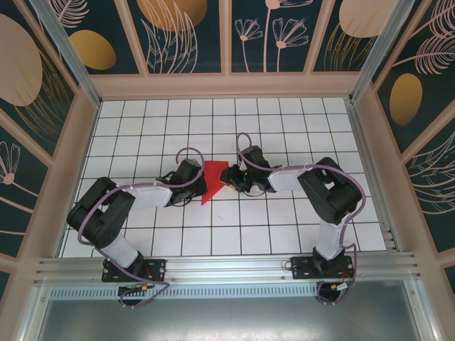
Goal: Fold a paper plane with a square sheet of paper (pick it up from the middle)
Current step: Third fold the triangle at the center of the table.
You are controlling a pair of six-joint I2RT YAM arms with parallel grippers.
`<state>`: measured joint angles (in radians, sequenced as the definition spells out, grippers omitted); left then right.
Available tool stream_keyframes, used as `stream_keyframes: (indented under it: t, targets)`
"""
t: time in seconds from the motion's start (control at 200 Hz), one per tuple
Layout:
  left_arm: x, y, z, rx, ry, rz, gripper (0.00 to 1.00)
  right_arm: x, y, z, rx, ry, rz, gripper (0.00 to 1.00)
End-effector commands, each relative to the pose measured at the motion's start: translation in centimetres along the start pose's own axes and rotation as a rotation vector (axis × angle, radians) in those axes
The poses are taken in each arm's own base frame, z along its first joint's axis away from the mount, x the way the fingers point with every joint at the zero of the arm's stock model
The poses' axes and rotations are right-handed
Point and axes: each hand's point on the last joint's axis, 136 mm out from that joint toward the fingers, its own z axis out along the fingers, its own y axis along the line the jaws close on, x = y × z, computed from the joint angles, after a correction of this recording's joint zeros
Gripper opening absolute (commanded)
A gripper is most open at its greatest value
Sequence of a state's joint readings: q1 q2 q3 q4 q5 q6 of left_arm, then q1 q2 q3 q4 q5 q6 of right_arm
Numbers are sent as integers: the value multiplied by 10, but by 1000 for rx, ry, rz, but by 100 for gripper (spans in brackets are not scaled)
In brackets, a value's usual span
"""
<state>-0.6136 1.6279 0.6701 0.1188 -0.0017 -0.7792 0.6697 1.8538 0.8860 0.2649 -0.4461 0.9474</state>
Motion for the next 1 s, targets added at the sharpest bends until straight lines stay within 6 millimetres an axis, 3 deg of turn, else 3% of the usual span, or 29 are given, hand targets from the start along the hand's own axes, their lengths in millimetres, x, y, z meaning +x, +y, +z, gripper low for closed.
stream_keyframes:
  t: [0.0, 0.495, 0.695, 0.866, 0.996]
  targets:
    - [3, 8, 2, -30, 14, -17, 12, -2, 19, 4, -73, 7, -3, 41]
    - [0, 5, -1, -23, 5, -11, 13, 11, 24, 21, -85, 58, -23, 31]
    - [-13, -5, -11, -8, -29, 6, 17, 8, 21, 18, -66, 31, -31, 7]
    - [-35, -19, -34, 22, -102, 22, 32, -6, 27, -5, -12, -68, -55, 2]
    - [-51, -32, -57, 78, -171, 40, 54, -13, 26, -30, 66, -141, -58, 1]
